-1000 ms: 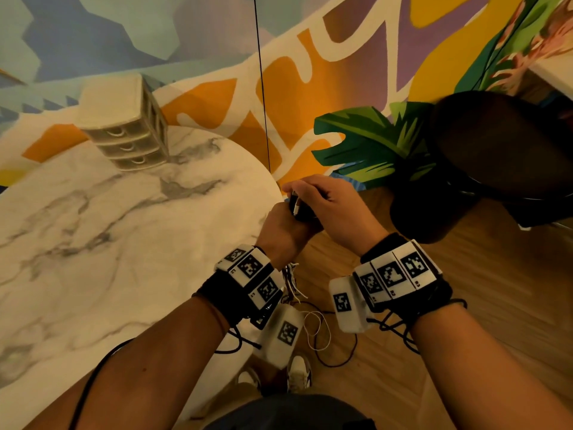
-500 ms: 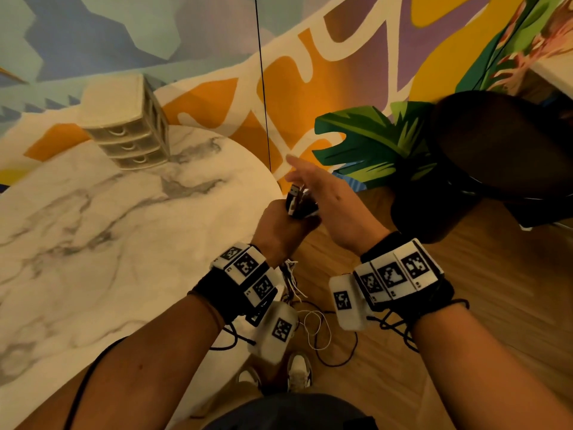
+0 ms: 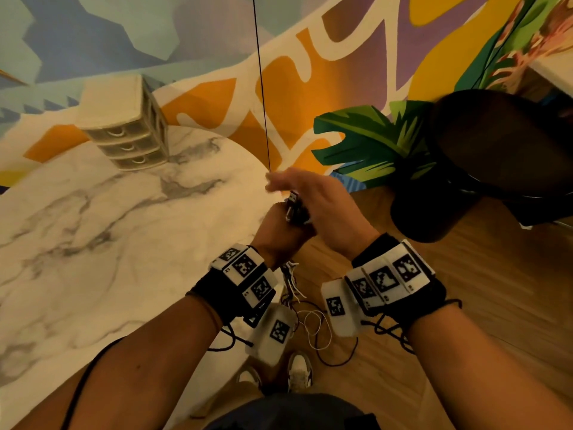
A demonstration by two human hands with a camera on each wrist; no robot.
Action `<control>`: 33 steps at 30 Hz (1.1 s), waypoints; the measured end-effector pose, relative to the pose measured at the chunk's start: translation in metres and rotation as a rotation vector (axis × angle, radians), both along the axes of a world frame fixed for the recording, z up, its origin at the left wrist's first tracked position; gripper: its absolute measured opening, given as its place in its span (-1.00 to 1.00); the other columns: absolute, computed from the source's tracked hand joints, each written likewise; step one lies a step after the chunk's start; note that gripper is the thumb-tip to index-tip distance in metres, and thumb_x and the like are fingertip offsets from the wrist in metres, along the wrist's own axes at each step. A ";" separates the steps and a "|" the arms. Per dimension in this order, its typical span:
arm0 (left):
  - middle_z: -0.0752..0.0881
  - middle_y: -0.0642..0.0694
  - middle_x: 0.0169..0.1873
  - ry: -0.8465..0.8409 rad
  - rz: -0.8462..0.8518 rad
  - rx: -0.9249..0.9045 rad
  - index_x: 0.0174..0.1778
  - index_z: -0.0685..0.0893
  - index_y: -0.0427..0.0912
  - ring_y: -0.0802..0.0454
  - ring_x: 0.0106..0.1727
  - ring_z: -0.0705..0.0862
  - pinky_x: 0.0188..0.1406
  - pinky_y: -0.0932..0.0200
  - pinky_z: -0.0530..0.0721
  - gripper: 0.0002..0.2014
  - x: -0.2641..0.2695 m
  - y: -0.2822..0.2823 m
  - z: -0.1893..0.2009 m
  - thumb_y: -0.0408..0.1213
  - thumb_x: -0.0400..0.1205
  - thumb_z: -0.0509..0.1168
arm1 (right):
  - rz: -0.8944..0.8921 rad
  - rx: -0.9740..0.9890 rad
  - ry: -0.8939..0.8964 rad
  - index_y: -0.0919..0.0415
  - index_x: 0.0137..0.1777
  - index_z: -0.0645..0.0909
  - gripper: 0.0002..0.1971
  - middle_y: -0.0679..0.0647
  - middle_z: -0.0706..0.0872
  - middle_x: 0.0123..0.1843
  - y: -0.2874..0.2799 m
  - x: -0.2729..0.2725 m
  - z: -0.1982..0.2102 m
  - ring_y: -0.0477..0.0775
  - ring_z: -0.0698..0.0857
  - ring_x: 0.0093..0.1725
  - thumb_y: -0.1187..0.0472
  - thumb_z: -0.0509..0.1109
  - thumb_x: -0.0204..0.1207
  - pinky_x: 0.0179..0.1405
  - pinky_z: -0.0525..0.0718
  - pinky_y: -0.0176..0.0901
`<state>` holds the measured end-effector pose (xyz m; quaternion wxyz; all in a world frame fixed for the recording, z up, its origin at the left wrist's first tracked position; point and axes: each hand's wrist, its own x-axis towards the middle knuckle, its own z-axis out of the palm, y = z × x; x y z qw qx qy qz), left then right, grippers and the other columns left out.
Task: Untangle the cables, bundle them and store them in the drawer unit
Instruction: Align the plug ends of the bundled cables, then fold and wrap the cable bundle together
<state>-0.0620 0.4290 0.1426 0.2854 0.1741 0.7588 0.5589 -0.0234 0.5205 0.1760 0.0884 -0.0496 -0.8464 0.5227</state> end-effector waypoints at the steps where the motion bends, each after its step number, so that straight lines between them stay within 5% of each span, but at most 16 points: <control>1: 0.63 0.11 -0.44 0.010 0.022 0.010 -0.08 0.71 -0.19 0.23 -0.42 0.55 -0.25 0.07 0.58 -0.89 -0.004 0.000 -0.001 -0.46 0.57 0.34 | -0.075 -0.234 0.084 0.06 0.22 0.62 -0.65 -0.04 0.73 0.16 0.004 0.001 -0.001 -0.11 0.66 0.23 0.19 -0.02 0.73 0.30 0.53 -0.28; 4: 0.52 0.11 -0.71 -0.053 0.151 0.131 -0.36 0.63 0.01 0.18 -0.61 0.43 -0.48 0.21 0.36 -0.74 -0.013 0.000 0.007 -0.46 0.50 0.40 | -0.278 -0.747 0.171 0.26 0.29 0.57 -0.59 0.20 0.72 0.14 0.013 0.007 -0.020 0.09 0.69 0.20 0.33 0.03 0.53 0.31 0.60 -0.04; 6: 0.43 0.09 -0.76 -0.077 0.149 0.277 -0.50 0.58 0.01 0.17 -0.69 0.35 -0.59 0.25 0.29 -0.70 -0.017 0.003 0.022 -0.41 0.49 0.40 | -0.219 -0.637 0.014 0.35 0.23 0.58 -0.59 0.21 0.72 0.08 0.002 0.014 -0.041 0.06 0.70 0.11 0.35 0.11 0.41 0.21 0.65 -0.06; 9: 0.29 0.07 -0.78 -0.090 0.096 0.429 -0.68 0.43 -0.01 0.08 -0.73 0.20 -0.63 0.20 0.15 -0.61 -0.018 0.012 0.036 -0.33 0.44 0.36 | -0.059 -0.364 -0.175 0.09 -0.19 0.64 -0.83 0.14 0.70 -0.24 -0.020 0.019 -0.062 -0.01 0.66 -0.21 0.36 0.31 0.50 -0.10 0.63 -0.03; 11: 0.28 0.05 -0.76 -0.084 0.076 0.443 -0.67 0.39 -0.02 0.06 -0.71 0.19 -0.61 0.21 0.19 -0.60 -0.013 0.015 0.032 -0.32 0.45 0.35 | -0.152 -0.322 -0.155 0.04 -0.43 0.54 -0.67 0.06 0.58 -0.44 -0.022 0.014 -0.074 -0.03 0.54 -0.40 0.34 0.33 0.55 -0.32 0.51 -0.03; 14: 0.25 -0.07 -0.73 -0.116 0.138 0.383 -0.64 0.29 -0.12 -0.01 -0.68 0.19 -0.56 0.21 0.25 -0.55 -0.001 0.012 0.019 -0.26 0.49 0.36 | -0.250 -0.226 -0.077 0.01 -0.54 0.45 -0.57 -0.13 0.53 -0.55 -0.021 0.013 -0.085 -0.22 0.46 -0.54 0.38 0.32 0.54 -0.48 0.40 -0.33; 19: 0.16 -0.01 -0.77 -0.323 0.370 0.497 -0.59 0.15 -0.07 0.03 -0.72 0.11 -0.62 0.26 0.17 -0.48 -0.008 0.023 0.023 -0.27 0.64 0.26 | -0.440 -0.197 0.136 0.04 -0.33 0.57 -0.77 -0.23 0.60 -0.44 -0.034 0.011 -0.105 -0.26 0.55 -0.44 0.37 0.40 0.45 -0.38 0.45 -0.38; 22: 0.16 0.01 -0.79 -0.308 0.477 0.607 -0.59 0.14 -0.09 0.05 -0.76 0.11 -0.66 0.32 0.16 -0.46 -0.015 0.035 0.038 -0.26 0.66 0.24 | -0.641 -0.274 0.032 -0.03 -0.33 0.34 -0.71 -0.14 0.42 -0.43 -0.039 0.004 -0.104 -0.21 0.37 -0.45 0.33 0.34 0.46 -0.42 0.35 -0.41; 25: 0.20 0.03 -0.79 -0.294 0.574 0.642 -0.61 0.21 -0.11 0.08 -0.78 0.14 -0.70 0.36 0.16 -0.48 -0.030 0.039 0.048 -0.27 0.65 0.26 | -0.585 -0.446 -0.072 0.02 -0.22 0.38 -0.70 -0.15 0.49 -0.36 -0.038 0.004 -0.103 -0.25 0.49 -0.38 0.45 0.29 0.56 -0.25 0.43 -0.38; 27: 0.24 0.02 -0.77 -0.302 0.655 0.622 -0.60 0.26 -0.10 0.09 -0.78 0.17 -0.71 0.38 0.15 -0.51 -0.047 0.035 0.049 -0.25 0.63 0.29 | -0.536 -0.477 -0.003 0.10 -0.08 0.54 -0.92 -0.21 0.63 -0.32 -0.037 0.008 -0.107 -0.29 0.64 -0.27 0.29 0.32 0.56 -0.20 0.62 -0.34; 30: 0.24 0.01 -0.70 -0.345 0.753 0.590 -0.54 0.30 -0.08 0.11 -0.76 0.16 -0.71 0.39 0.14 -0.57 -0.072 0.024 0.045 -0.21 0.61 0.32 | -0.423 -0.134 0.017 0.18 0.06 0.62 -0.52 -0.05 0.70 -0.23 -0.033 0.014 -0.114 0.07 0.70 -0.21 -0.17 0.15 0.39 -0.20 0.68 0.02; 33: 0.21 0.03 -0.74 -0.380 0.767 0.580 -0.57 0.24 -0.05 0.10 -0.75 0.11 -0.70 0.40 0.10 -0.54 -0.089 0.016 0.034 -0.17 0.61 0.28 | -0.352 0.154 0.027 0.23 -0.07 0.65 -0.49 0.13 0.73 -0.32 -0.017 0.014 -0.116 0.14 0.65 -0.38 -0.20 0.10 0.49 -0.40 0.60 0.04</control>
